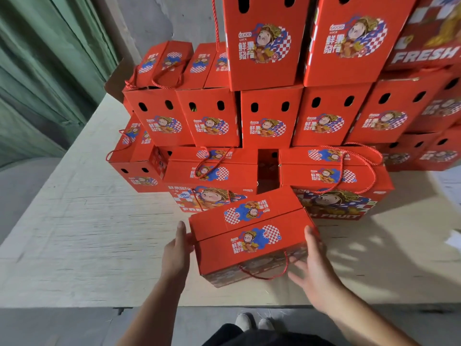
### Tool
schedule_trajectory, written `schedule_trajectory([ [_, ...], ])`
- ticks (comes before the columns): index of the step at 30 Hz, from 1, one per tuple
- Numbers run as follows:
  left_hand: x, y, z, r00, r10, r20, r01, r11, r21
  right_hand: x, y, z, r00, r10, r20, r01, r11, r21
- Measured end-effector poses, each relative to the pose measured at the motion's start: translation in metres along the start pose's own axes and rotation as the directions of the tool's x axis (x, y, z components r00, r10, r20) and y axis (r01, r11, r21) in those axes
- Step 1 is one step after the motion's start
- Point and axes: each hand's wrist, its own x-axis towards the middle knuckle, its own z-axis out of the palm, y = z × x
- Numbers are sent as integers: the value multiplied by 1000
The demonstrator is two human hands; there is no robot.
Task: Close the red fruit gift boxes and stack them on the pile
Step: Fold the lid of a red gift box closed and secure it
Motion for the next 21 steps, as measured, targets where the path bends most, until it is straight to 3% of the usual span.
schedule_trajectory([
  [3, 4, 15, 11, 995, -34, 89, 39, 998, -51, -14, 14, 9, 989, 67, 130, -65, 998, -15],
  [6, 18, 33, 12, 996, 49, 68, -47, 998, -38, -13, 5, 8, 987, 128, 95, -140, 981, 134],
  [8, 25, 45, 15, 987, 93, 133, -95, 995, 11, -19, 0, 8, 968, 202, 146, -231, 946, 228],
  [11, 34, 59, 18, 987, 26, 156, -50, 987, 150, -35, -4, 14, 937, 219, 272, -286, 928, 240],
  [14, 38, 61, 13, 965, -101, 241, -12, 904, 427, -50, -9, 20, 959, 127, 254, -166, 976, 140],
  [16, 33, 62, 15, 942, -135, 306, -58, 834, 549, -54, -15, 22, 982, 12, 186, -30, 995, 93],
  [18, 23, 63, 21, 912, -6, 410, -202, 863, 464, -59, -24, 24, 976, -121, 180, 97, 986, 137],
  [21, 7, 70, 29, 852, 238, 467, -466, 752, 466, -63, -45, 29, 911, -224, 347, 131, 954, 271],
])
